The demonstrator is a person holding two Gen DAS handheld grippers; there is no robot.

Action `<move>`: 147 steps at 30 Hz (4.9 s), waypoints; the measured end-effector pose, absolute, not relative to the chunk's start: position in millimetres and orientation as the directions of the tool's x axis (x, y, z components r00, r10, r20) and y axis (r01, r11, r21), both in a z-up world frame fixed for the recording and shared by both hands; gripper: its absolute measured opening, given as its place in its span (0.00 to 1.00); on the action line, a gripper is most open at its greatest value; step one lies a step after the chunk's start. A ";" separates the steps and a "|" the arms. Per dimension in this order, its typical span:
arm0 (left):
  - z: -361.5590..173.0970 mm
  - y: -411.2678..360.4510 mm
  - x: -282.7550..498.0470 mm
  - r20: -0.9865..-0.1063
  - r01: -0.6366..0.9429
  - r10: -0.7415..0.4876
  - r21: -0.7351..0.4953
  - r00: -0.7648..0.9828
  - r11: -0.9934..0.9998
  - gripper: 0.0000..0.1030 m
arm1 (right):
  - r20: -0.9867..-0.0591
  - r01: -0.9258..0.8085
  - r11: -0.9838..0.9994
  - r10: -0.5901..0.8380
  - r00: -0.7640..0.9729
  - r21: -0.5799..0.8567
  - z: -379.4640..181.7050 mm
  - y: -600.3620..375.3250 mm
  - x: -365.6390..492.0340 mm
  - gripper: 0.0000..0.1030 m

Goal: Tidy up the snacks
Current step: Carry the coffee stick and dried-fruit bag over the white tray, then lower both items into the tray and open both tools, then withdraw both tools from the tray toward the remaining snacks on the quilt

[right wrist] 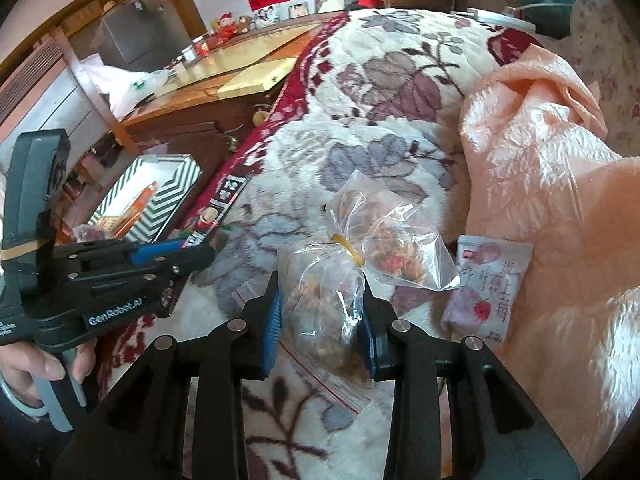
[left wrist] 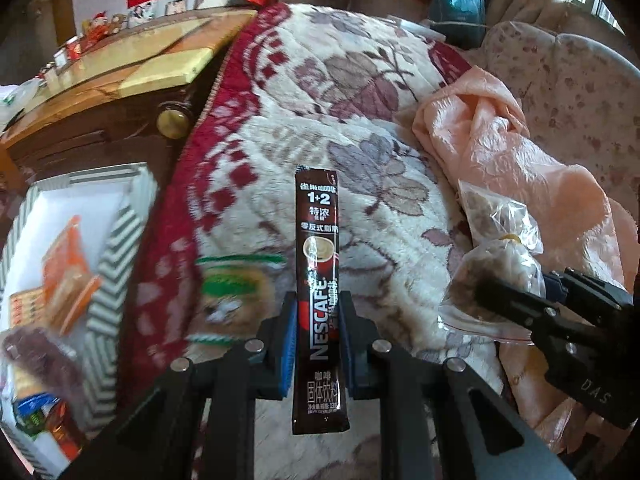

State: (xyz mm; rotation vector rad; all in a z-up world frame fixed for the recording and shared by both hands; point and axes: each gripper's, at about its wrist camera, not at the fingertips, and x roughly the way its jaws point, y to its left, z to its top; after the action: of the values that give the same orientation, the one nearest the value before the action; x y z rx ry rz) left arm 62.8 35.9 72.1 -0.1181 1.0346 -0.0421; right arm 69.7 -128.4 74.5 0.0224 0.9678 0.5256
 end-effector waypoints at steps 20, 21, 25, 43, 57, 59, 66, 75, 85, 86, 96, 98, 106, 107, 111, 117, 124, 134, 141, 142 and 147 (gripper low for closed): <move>106.4 106.2 3.7 -0.811 -0.174 0.046 -0.069 0.583 0.982 0.20 | -0.783 -0.587 0.783 0.492 0.381 0.207 94.2 -42.0 34.2 0.31; 106.6 109.5 1.6 -0.810 -0.180 0.051 -0.068 0.584 0.981 0.20 | -0.785 -0.594 0.778 0.494 0.374 0.206 94.1 -37.2 33.4 0.31; 109.0 126.8 -6.7 -0.806 -0.214 0.076 -0.064 0.587 0.975 0.20 | -0.792 -0.629 0.751 0.502 0.347 0.201 94.0 -15.9 29.5 0.31; 114.8 207.9 -37.8 -0.796 -0.367 0.154 -0.090 0.586 0.926 0.20 | -0.799 -0.754 0.631 0.542 0.260 0.183 104.2 85.4 28.0 0.31; 96.2 252.1 -49.2 -0.821 -0.467 0.182 -0.113 0.541 0.877 0.20 | -0.816 -0.796 0.575 0.542 0.199 0.188 94.6 141.7 39.8 0.31; 90.9 258.0 -49.5 -0.830 -0.481 0.182 -0.116 0.528 0.869 0.20 | -0.816 -0.794 0.576 0.544 0.196 0.193 93.5 147.3 43.8 0.31; 75.1 272.7 -49.7 -0.852 -0.522 0.172 -0.133 0.495 0.843 0.20 | -0.815 -0.779 0.580 0.556 0.164 0.239 87.9 172.4 65.1 0.31; 58.8 283.2 -47.7 -0.873 -0.548 0.162 -0.136 0.461 0.825 0.20 | -0.805 -0.760 0.570 0.584 0.105 0.314 76.8 200.9 83.3 0.31; 55.7 283.1 -44.3 -0.873 -0.560 0.192 -0.106 0.448 0.822 0.21 | -0.774 -0.689 0.591 0.629 0.068 0.419 63.0 209.6 106.7 0.31; 55.7 282.4 -44.4 -0.873 -0.560 0.195 -0.102 0.447 0.822 0.21 | -0.772 -0.682 0.591 0.633 0.061 0.431 62.2 209.1 108.7 0.31; 55.3 281.2 -43.0 -0.871 -0.567 0.216 -0.084 0.441 0.820 0.23 | -0.797 -0.641 0.627 0.602 0.038 0.443 56.7 204.6 108.8 0.50; 54.7 281.2 -43.6 -0.871 -0.572 0.218 -0.084 0.440 0.816 0.24 | -0.806 -0.642 0.633 0.590 0.038 0.433 58.4 203.4 107.2 0.55; 53.9 281.0 -46.4 -0.876 -0.590 0.234 -0.070 0.422 0.805 0.37 | -0.810 -0.661 0.633 0.583 0.063 0.403 69.2 194.0 95.3 0.55; 54.3 280.5 -47.4 -0.875 -0.592 0.236 -0.068 0.422 0.803 0.40 | -0.811 -0.664 0.633 0.582 0.067 0.399 70.0 192.7 93.8 0.55; 59.6 277.9 -52.8 -0.865 -0.594 0.256 -0.059 0.432 0.802 0.55 | -0.809 -0.672 0.631 0.582 0.078 0.389 74.0 185.5 87.3 0.55; 74.4 270.3 -59.4 -0.838 -0.582 0.284 -0.047 0.465 0.812 0.67 | -0.802 -0.673 0.626 0.592 0.081 0.394 79.2 175.0 79.0 0.55; 91.8 256.5 -62.0 -0.813 -0.562 0.306 -0.032 0.496 0.827 0.76 | -0.780 -0.688 0.611 0.617 0.104 0.391 93.9 157.0 63.5 0.55; 98.5 221.4 -54.3 -0.812 -0.491 0.247 -0.055 0.528 0.869 0.81 | -0.771 -0.679 0.634 0.617 0.158 0.369 104.0 103.9 44.8 0.55; 96.4 186.7 -41.7 -0.827 -0.416 0.191 -0.057 0.529 0.908 0.81 | -0.786 -0.597 0.716 0.579 0.217 0.363 92.0 24.6 44.3 0.55; 95.6 181.0 -38.3 -0.829 -0.406 0.182 -0.058 0.529 0.912 0.82 | -0.792 -0.579 0.731 0.568 0.225 0.360 89.1 11.4 45.5 0.55; 90.4 151.1 -23.0 -0.841 -0.341 0.134 -0.062 0.524 0.938 0.82 | -0.819 -0.505 0.794 0.513 0.257 0.339 75.6 -43.6 48.6 0.55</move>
State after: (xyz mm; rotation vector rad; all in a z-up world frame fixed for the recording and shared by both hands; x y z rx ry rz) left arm -23.0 151.1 90.4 -0.2306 0.9804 0.2871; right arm 48.6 -43.6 75.6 0.0089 1.1138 0.6906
